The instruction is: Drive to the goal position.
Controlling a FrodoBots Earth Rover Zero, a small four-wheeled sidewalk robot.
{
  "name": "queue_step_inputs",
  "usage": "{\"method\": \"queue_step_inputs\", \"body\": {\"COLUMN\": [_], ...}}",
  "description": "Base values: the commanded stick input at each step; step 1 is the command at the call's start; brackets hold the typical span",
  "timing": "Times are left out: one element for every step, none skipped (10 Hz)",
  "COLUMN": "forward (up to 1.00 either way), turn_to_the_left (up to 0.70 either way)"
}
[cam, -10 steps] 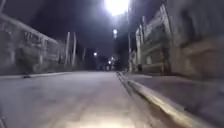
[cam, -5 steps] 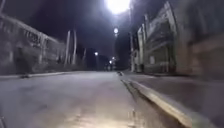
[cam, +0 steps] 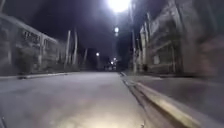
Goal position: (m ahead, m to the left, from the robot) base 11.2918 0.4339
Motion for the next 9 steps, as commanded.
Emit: {"method": "queue_step_inputs", "body": {"forward": [0.7,0.7,0.7,0.7,0.7,0.7,0.7,0.7,0.7], "turn_to_the_left": [-0.35,-0.05,-0.17,-0.29,-0.27,-0.11,0.0,0.0,0.0]}}
